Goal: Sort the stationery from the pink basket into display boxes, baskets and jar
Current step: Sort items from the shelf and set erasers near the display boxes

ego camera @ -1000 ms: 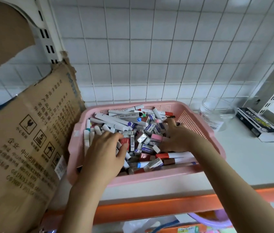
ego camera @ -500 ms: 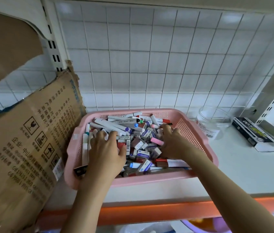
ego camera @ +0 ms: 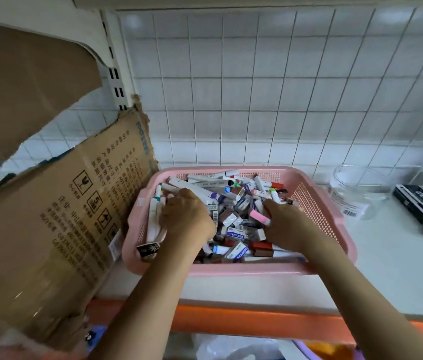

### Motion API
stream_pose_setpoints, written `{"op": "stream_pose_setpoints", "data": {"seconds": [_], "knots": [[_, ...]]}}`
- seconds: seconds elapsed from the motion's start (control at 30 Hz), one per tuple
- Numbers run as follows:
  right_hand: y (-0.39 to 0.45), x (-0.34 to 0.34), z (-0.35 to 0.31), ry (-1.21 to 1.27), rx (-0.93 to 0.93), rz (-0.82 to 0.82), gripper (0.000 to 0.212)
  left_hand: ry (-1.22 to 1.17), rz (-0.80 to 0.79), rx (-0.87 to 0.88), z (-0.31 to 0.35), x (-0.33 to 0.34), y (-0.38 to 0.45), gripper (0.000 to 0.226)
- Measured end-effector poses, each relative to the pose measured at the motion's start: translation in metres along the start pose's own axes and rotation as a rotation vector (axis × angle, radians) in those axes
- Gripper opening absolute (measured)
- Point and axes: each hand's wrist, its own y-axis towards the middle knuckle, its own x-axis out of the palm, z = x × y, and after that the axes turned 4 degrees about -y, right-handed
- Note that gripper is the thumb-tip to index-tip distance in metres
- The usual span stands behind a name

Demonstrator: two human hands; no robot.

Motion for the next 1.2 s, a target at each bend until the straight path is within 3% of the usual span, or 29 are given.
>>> {"op": "stream_pose_setpoints", "data": {"seconds": [0.17,0.33,0.5,0.6,0.8,1.0,1.1,1.2], "knots": [[-0.004,0.006,-0.001,-0.003,-0.004,0.054,0.033,0.048,-0.046,0.039,0.001,0.001,-0.003,0.087],[-0.008,0.005,0.001,0.028,-0.011,0.093,0.028,-0.213,-0.034,0.023,-0.008,0.006,-0.007,0.088],[0.001,0.006,0.002,-0.082,-0.017,0.023,0.032,-0.222,-0.062,0.111,-0.011,0.012,-0.016,0.085],[0.002,0.004,0.003,-0.062,-0.023,-0.004,0.023,-0.229,-0.023,0.161,-0.017,0.010,-0.017,0.077],[-0.008,-0.008,0.007,0.117,-0.001,0.163,0.011,-0.287,0.080,0.244,-0.027,0.009,-0.015,0.075],[-0.008,-0.024,0.018,0.111,0.043,0.334,0.020,-0.330,0.210,0.359,-0.034,0.002,-0.002,0.071],[-0.005,-0.017,0.020,0.109,0.032,0.221,0.029,-0.303,0.214,0.414,-0.034,-0.002,0.001,0.071],[-0.003,-0.006,0.021,0.091,-0.017,0.104,0.036,-0.163,0.084,0.458,-0.038,-0.004,0.000,0.067]]}}
